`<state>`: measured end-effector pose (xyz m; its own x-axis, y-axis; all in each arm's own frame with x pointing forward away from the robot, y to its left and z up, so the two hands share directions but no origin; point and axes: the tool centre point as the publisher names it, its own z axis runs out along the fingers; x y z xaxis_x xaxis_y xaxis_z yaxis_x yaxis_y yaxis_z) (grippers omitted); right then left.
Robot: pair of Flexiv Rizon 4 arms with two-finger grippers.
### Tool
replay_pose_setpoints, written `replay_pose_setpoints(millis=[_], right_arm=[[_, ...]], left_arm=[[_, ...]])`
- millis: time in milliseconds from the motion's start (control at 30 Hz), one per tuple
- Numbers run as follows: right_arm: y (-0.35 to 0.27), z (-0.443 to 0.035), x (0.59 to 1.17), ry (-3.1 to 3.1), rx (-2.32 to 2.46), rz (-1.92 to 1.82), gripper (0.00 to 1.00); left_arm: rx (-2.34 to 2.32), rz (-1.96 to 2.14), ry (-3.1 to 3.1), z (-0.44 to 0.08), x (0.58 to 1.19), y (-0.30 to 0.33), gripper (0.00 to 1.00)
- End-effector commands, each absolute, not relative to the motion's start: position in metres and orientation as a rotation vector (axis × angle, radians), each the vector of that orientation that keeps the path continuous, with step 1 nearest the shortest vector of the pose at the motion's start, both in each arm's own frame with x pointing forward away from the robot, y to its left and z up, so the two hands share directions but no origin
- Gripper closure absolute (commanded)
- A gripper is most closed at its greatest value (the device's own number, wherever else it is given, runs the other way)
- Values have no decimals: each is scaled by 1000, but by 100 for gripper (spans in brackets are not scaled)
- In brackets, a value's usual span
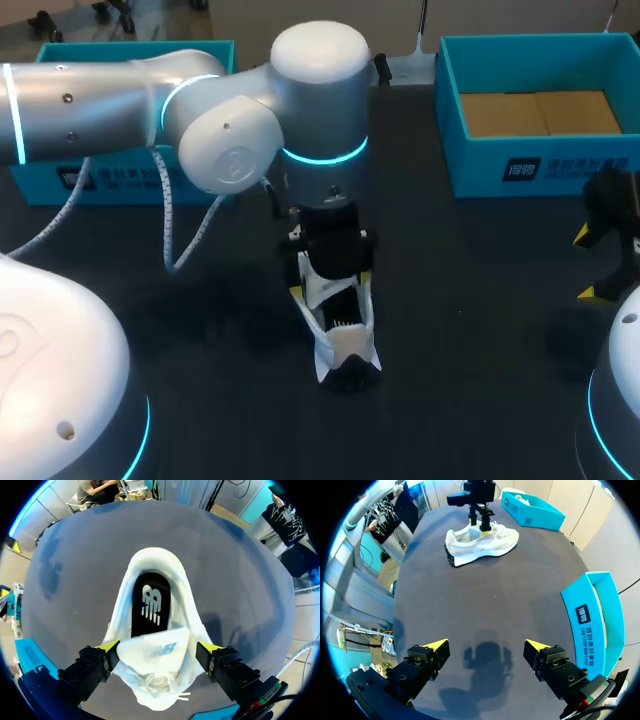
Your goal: Take the shoe out of the shoebox, open the shoe tongue, remove and reinsert the insole, then place the shoe into the shoebox
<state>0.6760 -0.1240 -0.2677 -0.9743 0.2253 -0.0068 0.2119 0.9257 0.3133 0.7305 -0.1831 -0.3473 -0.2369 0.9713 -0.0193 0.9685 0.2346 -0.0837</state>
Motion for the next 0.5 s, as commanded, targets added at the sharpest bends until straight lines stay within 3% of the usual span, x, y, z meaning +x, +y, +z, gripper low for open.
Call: replay_pose_setpoints(millis=[33,433,467,500], right_arm=[[-123,-268,675,3040,347,482,0],[-123,-268,675,3040,347,482,0],[-123,-268,675,3040,347,482,0],[-123,-268,675,3040,347,482,0]], left_arm=[[-1924,145,-2455,-339,735,-173,0],[-1931,169,-2531,-302,759,-164,0],[-1943,178,-2534,-297,759,-163,4],[-1949,188,-2532,-292,761,-162,46]])
